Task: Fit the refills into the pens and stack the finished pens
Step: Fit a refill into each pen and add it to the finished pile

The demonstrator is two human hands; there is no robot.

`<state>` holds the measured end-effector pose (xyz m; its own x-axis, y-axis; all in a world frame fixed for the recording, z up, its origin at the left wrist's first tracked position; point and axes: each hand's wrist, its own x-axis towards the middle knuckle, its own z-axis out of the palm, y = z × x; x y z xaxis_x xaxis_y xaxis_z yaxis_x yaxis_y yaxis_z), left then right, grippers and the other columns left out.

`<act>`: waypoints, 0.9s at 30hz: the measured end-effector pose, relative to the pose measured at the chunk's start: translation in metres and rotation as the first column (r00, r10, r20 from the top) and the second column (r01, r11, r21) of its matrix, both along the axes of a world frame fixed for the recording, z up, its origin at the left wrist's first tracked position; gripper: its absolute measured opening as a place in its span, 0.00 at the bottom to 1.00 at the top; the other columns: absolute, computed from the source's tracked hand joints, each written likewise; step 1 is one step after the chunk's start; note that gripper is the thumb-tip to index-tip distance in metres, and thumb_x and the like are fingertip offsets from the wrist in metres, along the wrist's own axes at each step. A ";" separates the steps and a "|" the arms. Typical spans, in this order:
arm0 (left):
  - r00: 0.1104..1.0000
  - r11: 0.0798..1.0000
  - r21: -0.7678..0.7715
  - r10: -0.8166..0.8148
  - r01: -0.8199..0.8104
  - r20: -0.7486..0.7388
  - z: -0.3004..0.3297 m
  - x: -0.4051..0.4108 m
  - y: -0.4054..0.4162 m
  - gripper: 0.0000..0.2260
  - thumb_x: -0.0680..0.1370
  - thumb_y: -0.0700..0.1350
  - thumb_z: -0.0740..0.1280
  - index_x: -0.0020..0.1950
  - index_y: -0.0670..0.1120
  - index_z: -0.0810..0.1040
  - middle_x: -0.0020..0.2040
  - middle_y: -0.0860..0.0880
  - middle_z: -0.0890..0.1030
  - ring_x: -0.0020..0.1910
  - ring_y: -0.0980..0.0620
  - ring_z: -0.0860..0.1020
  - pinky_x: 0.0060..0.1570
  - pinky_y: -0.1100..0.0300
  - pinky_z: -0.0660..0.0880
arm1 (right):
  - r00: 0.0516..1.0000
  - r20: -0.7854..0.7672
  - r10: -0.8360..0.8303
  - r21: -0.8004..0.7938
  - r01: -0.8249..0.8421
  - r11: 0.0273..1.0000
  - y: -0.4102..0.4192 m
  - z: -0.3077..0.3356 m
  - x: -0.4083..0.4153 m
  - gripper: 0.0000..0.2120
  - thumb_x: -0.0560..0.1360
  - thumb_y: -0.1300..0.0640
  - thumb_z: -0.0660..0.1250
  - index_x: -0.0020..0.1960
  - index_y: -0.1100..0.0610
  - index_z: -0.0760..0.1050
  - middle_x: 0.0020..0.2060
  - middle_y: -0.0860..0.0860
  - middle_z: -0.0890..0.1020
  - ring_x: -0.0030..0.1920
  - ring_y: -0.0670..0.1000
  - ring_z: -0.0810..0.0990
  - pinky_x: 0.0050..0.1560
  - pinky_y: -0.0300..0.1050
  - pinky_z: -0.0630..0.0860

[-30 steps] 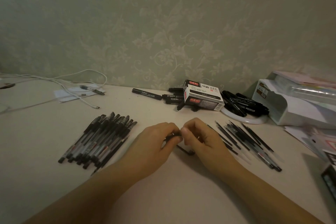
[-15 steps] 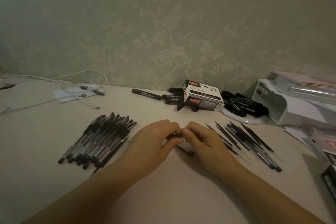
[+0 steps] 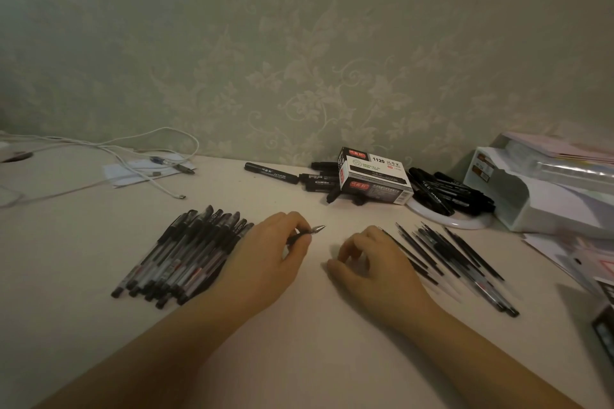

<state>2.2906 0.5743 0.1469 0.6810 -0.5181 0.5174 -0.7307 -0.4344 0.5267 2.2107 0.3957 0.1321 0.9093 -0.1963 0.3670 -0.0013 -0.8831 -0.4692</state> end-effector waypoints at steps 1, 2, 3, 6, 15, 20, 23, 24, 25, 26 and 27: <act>1.000 1.000 0.006 0.000 0.000 0.001 0.000 0.000 0.000 0.04 0.80 0.49 0.63 0.50 0.52 0.77 0.43 0.56 0.76 0.42 0.59 0.74 0.42 0.64 0.72 | 1.000 -0.004 0.024 -0.015 -0.024 1.000 0.000 0.000 0.000 0.08 0.75 0.41 0.67 0.44 0.44 0.74 0.43 0.41 0.72 0.44 0.39 0.71 0.42 0.36 0.66; 1.000 1.000 0.014 -0.002 0.002 0.003 -0.001 0.000 0.000 0.04 0.80 0.49 0.63 0.50 0.52 0.77 0.42 0.56 0.76 0.42 0.59 0.74 0.41 0.65 0.72 | 0.999 -0.004 0.043 -0.015 -0.043 0.999 0.000 0.000 0.000 0.07 0.76 0.44 0.67 0.43 0.45 0.73 0.43 0.41 0.72 0.43 0.39 0.70 0.42 0.35 0.65; 1.000 1.000 0.026 -0.006 0.006 0.005 -0.002 -0.001 0.000 0.04 0.79 0.49 0.63 0.50 0.52 0.77 0.42 0.56 0.76 0.42 0.59 0.74 0.41 0.65 0.71 | 0.999 0.001 0.054 0.003 -0.054 0.999 -0.001 0.001 0.000 0.06 0.77 0.46 0.67 0.43 0.45 0.73 0.42 0.40 0.72 0.43 0.39 0.71 0.41 0.35 0.65; 1.000 0.997 0.070 -0.020 0.020 -0.004 -0.003 -0.001 0.000 0.04 0.79 0.50 0.63 0.51 0.54 0.77 0.43 0.57 0.76 0.44 0.60 0.74 0.43 0.64 0.73 | 0.997 0.009 0.074 0.061 -0.074 0.995 -0.001 0.002 0.000 0.07 0.75 0.45 0.70 0.48 0.45 0.73 0.44 0.40 0.73 0.43 0.39 0.72 0.41 0.33 0.66; 1.000 0.997 0.073 -0.022 0.023 -0.018 -0.002 0.001 0.002 0.05 0.79 0.49 0.64 0.51 0.52 0.78 0.44 0.56 0.77 0.44 0.59 0.75 0.47 0.58 0.75 | 0.999 0.022 -0.035 -0.060 0.036 0.998 -0.005 -0.001 -0.003 0.10 0.76 0.44 0.68 0.46 0.50 0.73 0.45 0.43 0.70 0.47 0.45 0.71 0.47 0.38 0.70; 0.997 0.993 0.098 -0.066 0.070 -0.044 -0.002 0.001 0.002 0.06 0.79 0.51 0.63 0.53 0.53 0.78 0.46 0.57 0.77 0.47 0.59 0.75 0.50 0.59 0.75 | 0.997 0.062 0.048 0.176 -0.058 0.983 -0.004 0.004 -0.004 0.05 0.76 0.48 0.69 0.46 0.47 0.74 0.40 0.43 0.78 0.42 0.42 0.76 0.41 0.33 0.72; 0.993 0.988 0.109 -0.109 0.114 -0.053 -0.002 0.000 0.001 0.05 0.80 0.50 0.63 0.54 0.54 0.78 0.46 0.56 0.77 0.46 0.60 0.74 0.48 0.62 0.74 | 0.993 0.097 0.060 0.396 -0.094 0.913 -0.009 0.007 -0.005 0.03 0.75 0.51 0.72 0.47 0.45 0.78 0.42 0.42 0.82 0.45 0.41 0.79 0.46 0.34 0.76; 0.992 0.986 0.112 -0.119 0.123 -0.049 -0.002 -0.001 0.001 0.05 0.79 0.50 0.63 0.54 0.55 0.78 0.45 0.56 0.76 0.45 0.60 0.74 0.46 0.64 0.73 | 0.993 0.099 0.063 0.446 -0.101 0.889 -0.010 0.008 -0.005 0.04 0.74 0.52 0.73 0.47 0.45 0.79 0.43 0.42 0.82 0.45 0.42 0.80 0.48 0.38 0.77; 0.991 0.984 0.119 -0.126 0.130 -0.040 -0.001 -0.001 0.001 0.06 0.79 0.50 0.64 0.54 0.55 0.78 0.44 0.56 0.76 0.44 0.60 0.74 0.45 0.65 0.72 | 0.992 0.098 0.076 0.473 -0.113 0.874 -0.011 0.008 -0.005 0.04 0.74 0.53 0.73 0.46 0.45 0.80 0.43 0.42 0.83 0.45 0.44 0.80 0.49 0.41 0.79; 0.990 0.983 0.123 -0.134 0.137 -0.029 -0.001 -0.002 0.000 0.06 0.79 0.50 0.64 0.54 0.55 0.78 0.44 0.56 0.76 0.44 0.60 0.73 0.44 0.66 0.71 | 0.990 0.098 0.097 0.483 -0.133 0.865 -0.011 0.008 -0.005 0.04 0.74 0.53 0.74 0.46 0.45 0.81 0.43 0.43 0.83 0.45 0.45 0.81 0.50 0.43 0.79; 0.989 0.981 0.124 -0.145 0.147 -0.021 -0.001 -0.003 0.000 0.06 0.79 0.50 0.64 0.54 0.55 0.78 0.43 0.56 0.76 0.43 0.60 0.73 0.43 0.66 0.70 | 0.987 0.103 0.123 0.484 -0.158 0.860 -0.011 0.008 -0.005 0.05 0.73 0.54 0.74 0.46 0.45 0.81 0.43 0.44 0.84 0.45 0.46 0.81 0.49 0.43 0.80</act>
